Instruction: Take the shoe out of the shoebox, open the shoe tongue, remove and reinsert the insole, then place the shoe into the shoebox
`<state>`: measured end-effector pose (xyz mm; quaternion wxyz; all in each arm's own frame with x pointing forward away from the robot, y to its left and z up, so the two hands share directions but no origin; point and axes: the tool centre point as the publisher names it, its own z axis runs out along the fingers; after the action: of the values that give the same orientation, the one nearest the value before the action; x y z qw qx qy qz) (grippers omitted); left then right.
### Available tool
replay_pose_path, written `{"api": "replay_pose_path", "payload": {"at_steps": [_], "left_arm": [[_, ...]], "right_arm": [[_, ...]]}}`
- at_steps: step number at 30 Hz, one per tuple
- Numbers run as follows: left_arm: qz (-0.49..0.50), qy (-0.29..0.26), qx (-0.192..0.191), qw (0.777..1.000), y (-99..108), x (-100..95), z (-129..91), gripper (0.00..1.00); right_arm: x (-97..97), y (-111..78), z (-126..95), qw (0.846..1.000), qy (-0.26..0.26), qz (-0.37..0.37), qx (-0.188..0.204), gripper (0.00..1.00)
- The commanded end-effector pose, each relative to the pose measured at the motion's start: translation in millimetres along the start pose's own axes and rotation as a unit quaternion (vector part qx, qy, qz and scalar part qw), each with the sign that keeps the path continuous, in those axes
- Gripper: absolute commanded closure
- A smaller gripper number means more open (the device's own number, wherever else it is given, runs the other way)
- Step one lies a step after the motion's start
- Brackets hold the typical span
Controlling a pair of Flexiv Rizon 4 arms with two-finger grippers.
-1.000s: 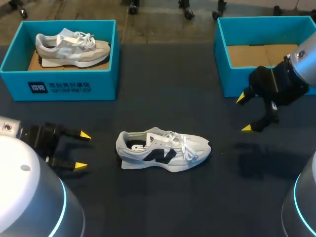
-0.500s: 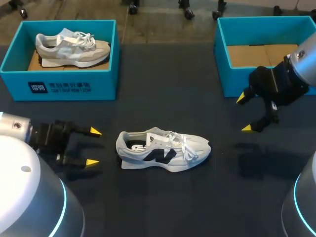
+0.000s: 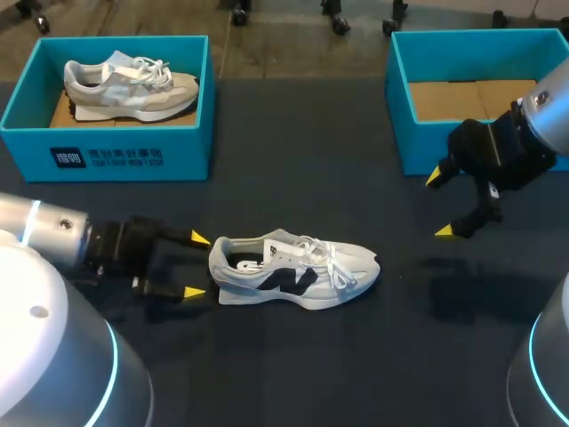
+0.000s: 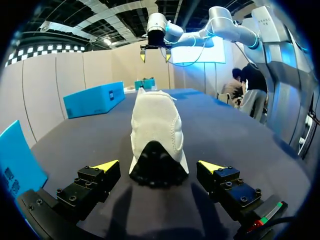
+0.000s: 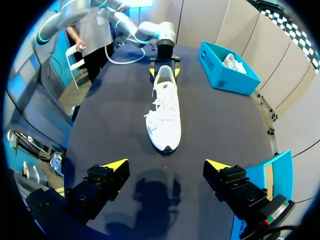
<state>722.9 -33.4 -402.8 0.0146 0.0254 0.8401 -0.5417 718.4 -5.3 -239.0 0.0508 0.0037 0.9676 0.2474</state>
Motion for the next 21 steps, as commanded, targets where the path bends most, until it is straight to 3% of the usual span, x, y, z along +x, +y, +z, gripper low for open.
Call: {"api": "replay_pose_path", "payload": {"at_steps": [1,21], "left_arm": [[-0.004,-0.001,0.000,1.000,2.4,-2.3,16.2,0.00],[-0.007,-0.007,0.006,1.000,-5.4,-0.9,56.5,0.00]], "right_arm": [[0.9,0.0,0.4,1.000,-0.001,0.000,0.001,0.00],[0.9,0.0,0.4,1.000,-0.001,0.000,0.001,0.00]]}}
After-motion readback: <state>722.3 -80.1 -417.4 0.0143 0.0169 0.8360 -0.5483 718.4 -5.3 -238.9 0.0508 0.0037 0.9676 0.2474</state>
